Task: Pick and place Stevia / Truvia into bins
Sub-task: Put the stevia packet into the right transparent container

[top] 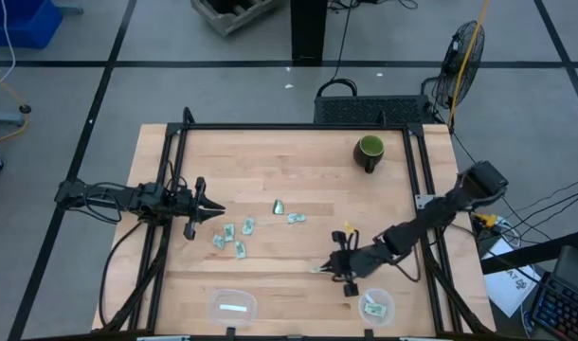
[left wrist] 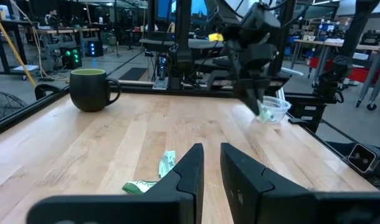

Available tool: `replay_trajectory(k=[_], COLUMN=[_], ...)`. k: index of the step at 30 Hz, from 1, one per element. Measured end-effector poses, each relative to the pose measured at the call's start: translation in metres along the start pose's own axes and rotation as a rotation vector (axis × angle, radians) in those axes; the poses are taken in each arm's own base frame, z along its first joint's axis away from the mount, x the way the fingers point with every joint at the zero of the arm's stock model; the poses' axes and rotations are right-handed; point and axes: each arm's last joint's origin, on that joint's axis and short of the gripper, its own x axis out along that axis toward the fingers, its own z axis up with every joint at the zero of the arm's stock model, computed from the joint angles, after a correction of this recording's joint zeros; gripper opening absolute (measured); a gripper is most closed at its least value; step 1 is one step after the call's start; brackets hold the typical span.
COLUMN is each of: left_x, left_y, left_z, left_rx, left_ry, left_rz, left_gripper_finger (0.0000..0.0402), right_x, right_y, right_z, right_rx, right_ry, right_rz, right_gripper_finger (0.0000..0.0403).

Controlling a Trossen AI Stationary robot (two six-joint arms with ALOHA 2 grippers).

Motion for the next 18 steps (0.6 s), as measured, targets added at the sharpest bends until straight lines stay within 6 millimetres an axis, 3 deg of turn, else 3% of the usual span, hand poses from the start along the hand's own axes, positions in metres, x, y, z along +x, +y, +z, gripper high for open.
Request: replay_trajectory(k=[14, 18], left_x=[0.0, 0.0], left_y=[0.0, 0.0], left_z=[0.0, 0.0], left_rx=[0.0, 0.0], left_ry=[0.0, 0.0], left_rz=[0.0, 0.0], left_gripper_finger=[0.0058, 0.0058], right_x=[-0.069, -0.08], right_y=[0.057, 0.069], right_z=[-0.019, -0.026], right_rx=[0.347, 0.471], right_ry=[0.152, 0.192], right_rz=[0.166, 0.191], right_gripper_finger=[0.0004, 0.0004])
